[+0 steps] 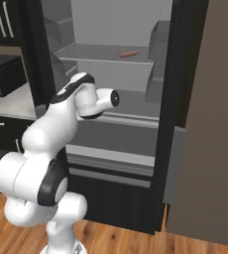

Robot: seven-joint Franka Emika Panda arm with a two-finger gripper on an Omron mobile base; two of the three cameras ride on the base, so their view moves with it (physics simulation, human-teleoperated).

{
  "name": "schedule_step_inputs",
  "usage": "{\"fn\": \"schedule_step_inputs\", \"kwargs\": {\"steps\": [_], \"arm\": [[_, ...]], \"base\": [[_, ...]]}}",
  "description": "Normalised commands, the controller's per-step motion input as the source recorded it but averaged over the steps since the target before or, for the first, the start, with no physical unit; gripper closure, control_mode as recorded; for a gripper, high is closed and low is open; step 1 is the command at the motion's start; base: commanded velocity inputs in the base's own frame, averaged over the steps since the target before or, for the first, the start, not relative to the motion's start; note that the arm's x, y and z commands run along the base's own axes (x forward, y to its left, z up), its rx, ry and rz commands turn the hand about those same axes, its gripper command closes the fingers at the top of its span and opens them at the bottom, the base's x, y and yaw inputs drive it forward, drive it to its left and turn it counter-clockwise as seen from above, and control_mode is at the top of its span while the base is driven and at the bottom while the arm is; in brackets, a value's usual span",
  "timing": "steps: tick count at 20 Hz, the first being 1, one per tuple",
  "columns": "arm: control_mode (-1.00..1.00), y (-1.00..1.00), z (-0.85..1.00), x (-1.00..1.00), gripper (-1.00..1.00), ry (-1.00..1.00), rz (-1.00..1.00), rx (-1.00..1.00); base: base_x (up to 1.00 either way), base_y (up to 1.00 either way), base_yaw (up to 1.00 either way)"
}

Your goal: Move the hot dog bun to the plate on the dining table and place the condiment next to that plate. Then navigate to the fridge and take the sausage and place it on the plate as well.

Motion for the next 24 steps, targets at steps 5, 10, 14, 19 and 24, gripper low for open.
{"fn": "schedule_step_inputs", "kwargs": {"steps": [5, 10, 14, 19, 24], "arm": [[-1.00, 0.65, -0.20, 0.09, -1.00, 0.00, 0.06, 0.00], [-1.00, 0.82, -0.20, -0.01, -1.00, 0.00, 0.06, -0.01], [-1.00, 0.91, -0.19, -0.07, -1.00, -0.01, 0.06, -0.03], [-1.00, 0.94, -0.19, -0.13, -1.00, -0.02, 0.06, -0.04], [-1.00, 0.98, -0.19, -0.22, -1.00, -0.04, 0.07, -0.07]], "base": [[0.00, 0.00, 0.00], [0.00, 0.00, 0.00], [0.00, 0.00, 0.00], [0.00, 0.00, 0.00], [0.00, 0.00, 0.00]]}}
